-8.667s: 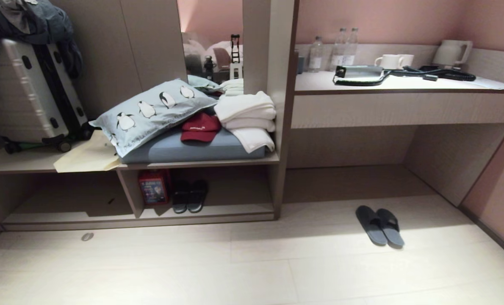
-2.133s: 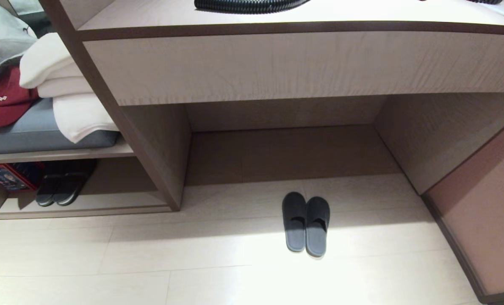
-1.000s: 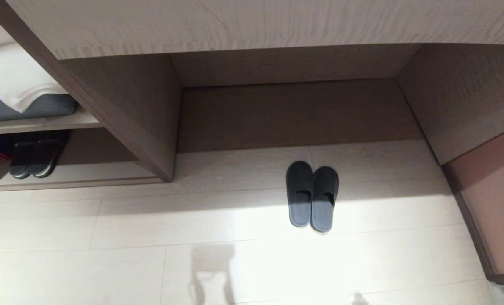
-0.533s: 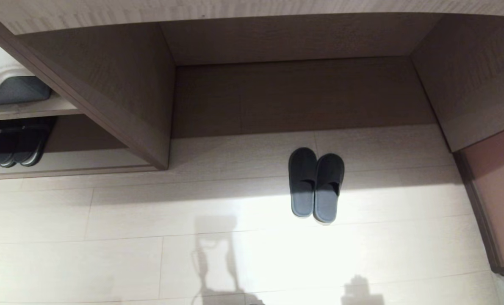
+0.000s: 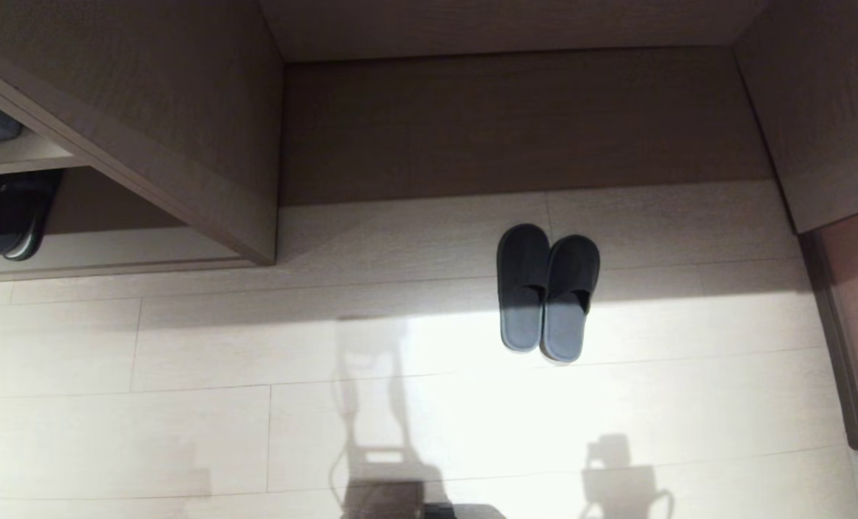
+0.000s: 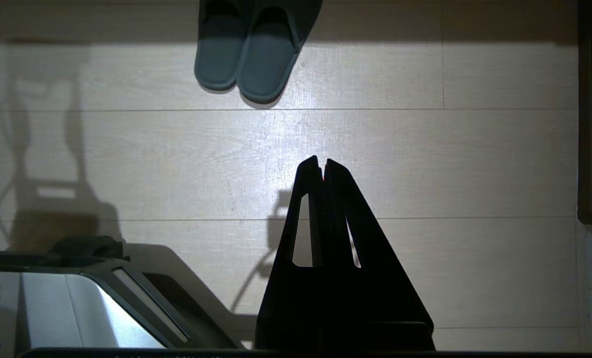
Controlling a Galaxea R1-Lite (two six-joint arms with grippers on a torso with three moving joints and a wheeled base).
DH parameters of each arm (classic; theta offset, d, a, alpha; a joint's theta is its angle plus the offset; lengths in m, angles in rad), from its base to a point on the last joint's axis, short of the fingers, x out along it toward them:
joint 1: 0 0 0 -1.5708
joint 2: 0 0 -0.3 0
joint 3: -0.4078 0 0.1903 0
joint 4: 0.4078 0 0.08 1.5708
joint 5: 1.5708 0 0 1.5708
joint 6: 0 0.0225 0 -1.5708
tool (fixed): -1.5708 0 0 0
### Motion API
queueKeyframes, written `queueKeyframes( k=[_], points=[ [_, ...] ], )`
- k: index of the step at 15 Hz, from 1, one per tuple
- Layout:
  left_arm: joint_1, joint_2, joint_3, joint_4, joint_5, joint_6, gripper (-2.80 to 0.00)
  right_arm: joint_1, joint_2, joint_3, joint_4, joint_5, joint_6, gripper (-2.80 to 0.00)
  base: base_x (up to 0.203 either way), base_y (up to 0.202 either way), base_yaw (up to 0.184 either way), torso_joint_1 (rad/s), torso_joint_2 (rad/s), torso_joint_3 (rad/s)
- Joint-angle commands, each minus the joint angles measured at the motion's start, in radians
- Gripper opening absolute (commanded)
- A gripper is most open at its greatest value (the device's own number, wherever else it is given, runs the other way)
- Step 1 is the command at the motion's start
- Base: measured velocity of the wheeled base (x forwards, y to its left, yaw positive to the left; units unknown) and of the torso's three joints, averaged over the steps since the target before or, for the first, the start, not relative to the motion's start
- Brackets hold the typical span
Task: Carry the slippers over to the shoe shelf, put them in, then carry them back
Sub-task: Pick up the slippers on the floor
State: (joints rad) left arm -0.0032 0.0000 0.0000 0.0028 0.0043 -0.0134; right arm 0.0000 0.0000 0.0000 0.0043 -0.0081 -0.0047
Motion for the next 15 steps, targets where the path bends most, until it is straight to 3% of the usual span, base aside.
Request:
queueKeyframes(
  k=[1,15],
  points=[
    [0.0,0.0,0.002,0.0,0.0,0.0,-2.8,0.0,0.0,0.0,0.0,0.0,0.0,-2.8,0.0,0.0,0.0,0.013,0.01,-0.201],
    [0.0,0.0,0.002,0.0,0.0,0.0,-2.8,0.0,0.0,0.0,0.002,0.012,-0.038,-2.8,0.0,0.0,0.0,0.003,0.0,-0.197]
  ],
)
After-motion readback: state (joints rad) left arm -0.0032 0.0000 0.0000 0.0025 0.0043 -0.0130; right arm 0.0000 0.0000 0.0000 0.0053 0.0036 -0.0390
